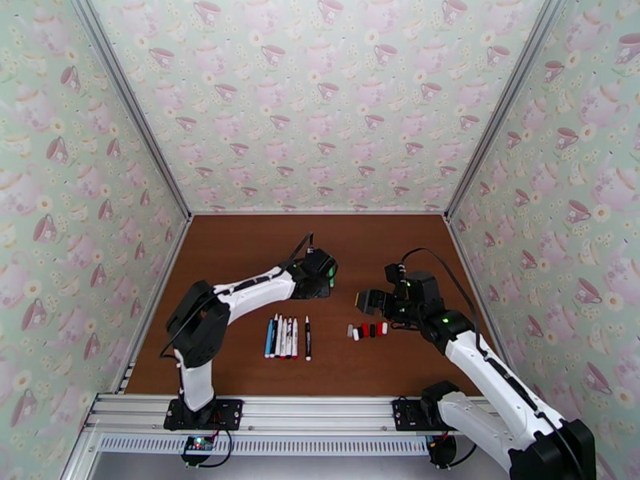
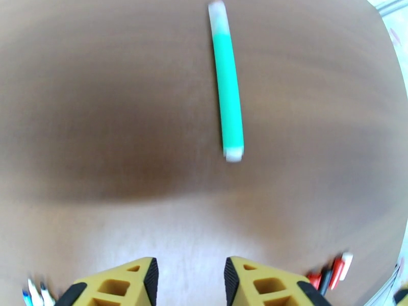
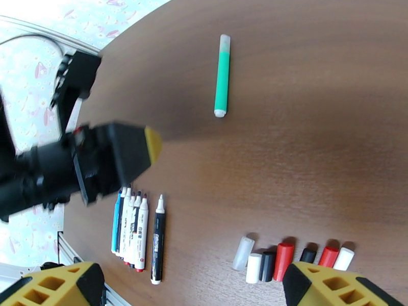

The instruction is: Open the pen caps

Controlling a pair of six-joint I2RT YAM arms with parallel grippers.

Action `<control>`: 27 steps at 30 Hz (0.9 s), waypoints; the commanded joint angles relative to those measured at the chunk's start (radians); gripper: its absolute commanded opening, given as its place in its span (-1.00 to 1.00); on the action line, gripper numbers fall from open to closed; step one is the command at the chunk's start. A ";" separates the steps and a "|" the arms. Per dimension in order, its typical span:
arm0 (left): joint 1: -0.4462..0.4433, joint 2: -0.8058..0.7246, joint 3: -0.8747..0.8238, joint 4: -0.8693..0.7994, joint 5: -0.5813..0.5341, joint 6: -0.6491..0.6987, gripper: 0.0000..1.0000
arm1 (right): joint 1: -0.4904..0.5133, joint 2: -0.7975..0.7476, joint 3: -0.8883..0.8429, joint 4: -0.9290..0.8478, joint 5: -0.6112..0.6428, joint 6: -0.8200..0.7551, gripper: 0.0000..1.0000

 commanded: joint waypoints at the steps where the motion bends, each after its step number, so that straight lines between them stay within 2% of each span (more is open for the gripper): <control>1: 0.019 0.068 0.103 -0.026 0.038 0.035 -0.01 | 0.005 0.012 0.036 -0.040 0.022 -0.025 0.97; 2: 0.023 0.090 0.131 -0.031 0.041 0.036 0.06 | 0.005 0.015 0.037 -0.045 0.024 -0.026 0.97; 5: 0.040 0.156 0.219 -0.064 0.047 0.042 0.06 | 0.005 0.012 0.039 -0.056 0.027 -0.025 0.97; 8: 0.049 0.225 0.317 -0.123 0.026 0.049 -0.04 | 0.005 0.005 0.035 -0.056 0.022 -0.019 0.97; 14: 0.055 0.346 0.489 -0.223 0.009 0.034 -0.07 | 0.005 0.010 0.029 -0.052 0.020 -0.011 0.97; 27: 0.051 0.499 0.658 -0.291 -0.002 0.028 -0.27 | 0.004 0.003 0.013 -0.051 0.024 -0.004 0.96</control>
